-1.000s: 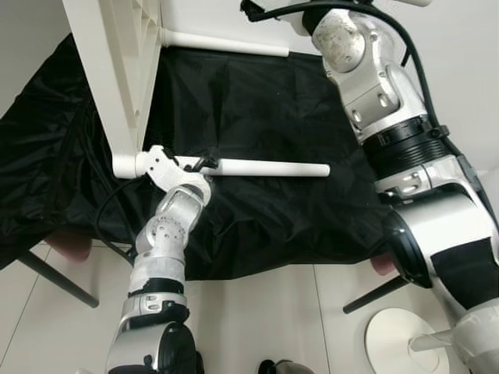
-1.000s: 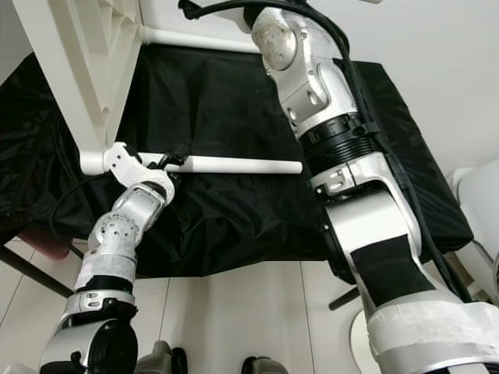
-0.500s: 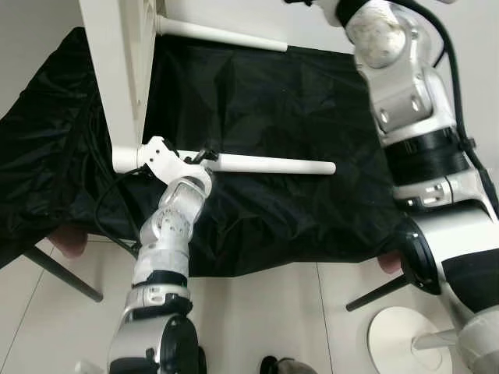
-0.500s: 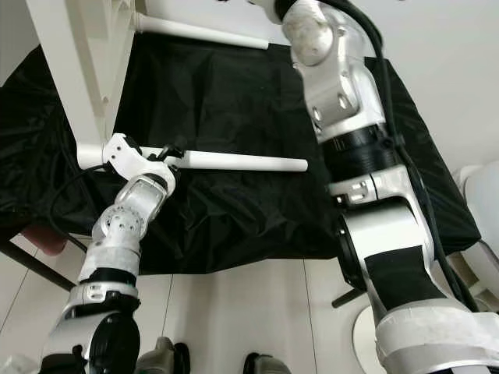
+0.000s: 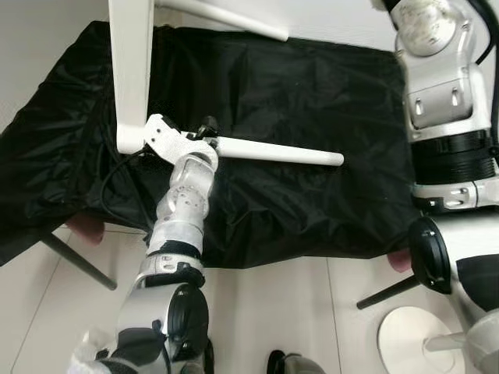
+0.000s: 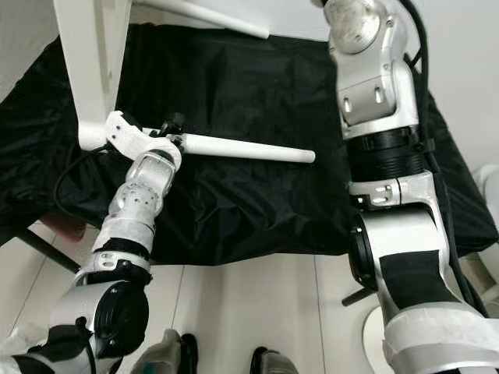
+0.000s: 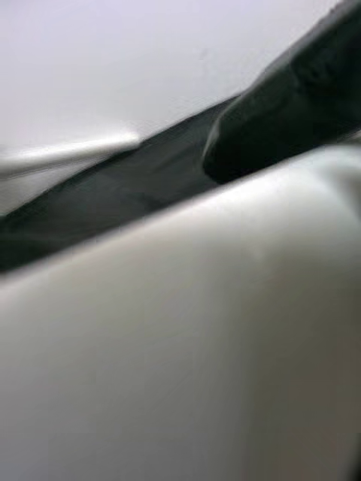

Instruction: Building children table

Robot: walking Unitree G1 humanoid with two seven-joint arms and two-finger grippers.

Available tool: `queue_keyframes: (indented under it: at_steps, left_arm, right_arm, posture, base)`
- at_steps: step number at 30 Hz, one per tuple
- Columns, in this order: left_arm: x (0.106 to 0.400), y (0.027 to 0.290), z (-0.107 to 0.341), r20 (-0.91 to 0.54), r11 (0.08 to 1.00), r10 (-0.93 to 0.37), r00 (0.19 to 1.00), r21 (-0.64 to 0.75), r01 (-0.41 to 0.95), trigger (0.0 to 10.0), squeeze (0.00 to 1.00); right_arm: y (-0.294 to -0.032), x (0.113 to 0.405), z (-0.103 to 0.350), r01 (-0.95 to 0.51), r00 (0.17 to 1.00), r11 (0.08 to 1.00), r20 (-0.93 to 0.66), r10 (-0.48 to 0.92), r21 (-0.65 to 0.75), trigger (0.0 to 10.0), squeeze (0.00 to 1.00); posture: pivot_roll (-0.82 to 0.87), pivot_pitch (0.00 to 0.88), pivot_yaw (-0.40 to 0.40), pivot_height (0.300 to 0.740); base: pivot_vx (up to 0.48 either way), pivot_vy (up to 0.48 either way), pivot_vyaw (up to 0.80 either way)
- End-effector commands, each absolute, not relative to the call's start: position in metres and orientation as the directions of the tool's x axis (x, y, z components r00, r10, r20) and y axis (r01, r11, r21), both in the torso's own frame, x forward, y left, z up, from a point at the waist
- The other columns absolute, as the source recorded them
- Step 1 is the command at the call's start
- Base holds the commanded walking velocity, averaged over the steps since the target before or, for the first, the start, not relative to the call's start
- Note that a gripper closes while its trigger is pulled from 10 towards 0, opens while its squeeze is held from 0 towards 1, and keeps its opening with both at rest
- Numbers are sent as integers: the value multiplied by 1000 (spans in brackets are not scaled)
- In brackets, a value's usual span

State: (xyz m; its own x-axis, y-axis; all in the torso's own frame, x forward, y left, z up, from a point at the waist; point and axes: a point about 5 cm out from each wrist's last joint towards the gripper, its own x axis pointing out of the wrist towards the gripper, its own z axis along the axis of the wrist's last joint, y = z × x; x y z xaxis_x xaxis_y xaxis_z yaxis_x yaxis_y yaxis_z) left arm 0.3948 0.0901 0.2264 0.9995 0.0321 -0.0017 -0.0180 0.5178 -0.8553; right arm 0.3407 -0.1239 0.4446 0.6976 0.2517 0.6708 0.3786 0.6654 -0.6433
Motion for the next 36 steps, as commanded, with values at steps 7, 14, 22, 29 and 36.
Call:
queue_keyframes:
  at_steps: [7,14,22,29,36]
  left_arm:
    - [382,79,331,473,592,9,881,-712,377,0,0]
    - [365,91,372,636,664,0,771,-576,476,0,0]
    - [337,117,432,789,807,-34,614,-340,482,0,0]
    - [330,116,443,801,847,-102,589,-240,473,0,0]
    - [336,88,408,704,857,-292,647,-108,504,0,0]
  right_arm:
    - [-173,349,429,344,777,822,629,22,-454,0,0]
    - [-177,348,416,332,800,823,600,13,-461,0,0]
    - [-202,344,339,346,872,850,471,-135,-396,0,0]
    - [-203,341,275,254,929,916,341,-142,-310,0,0]
    - [-208,342,240,181,945,978,293,-145,-100,0,0]
  posture:
    - [-48,178,50,740]
    - [-42,181,51,740]
    - [-2,204,35,740]
    - [16,221,47,740]
    - [14,248,53,740]
  base:
    - [0,0,0]
    - [0,0,0]
    - [0,0,0]
    - [0,0,0]
    - [0,0,0]
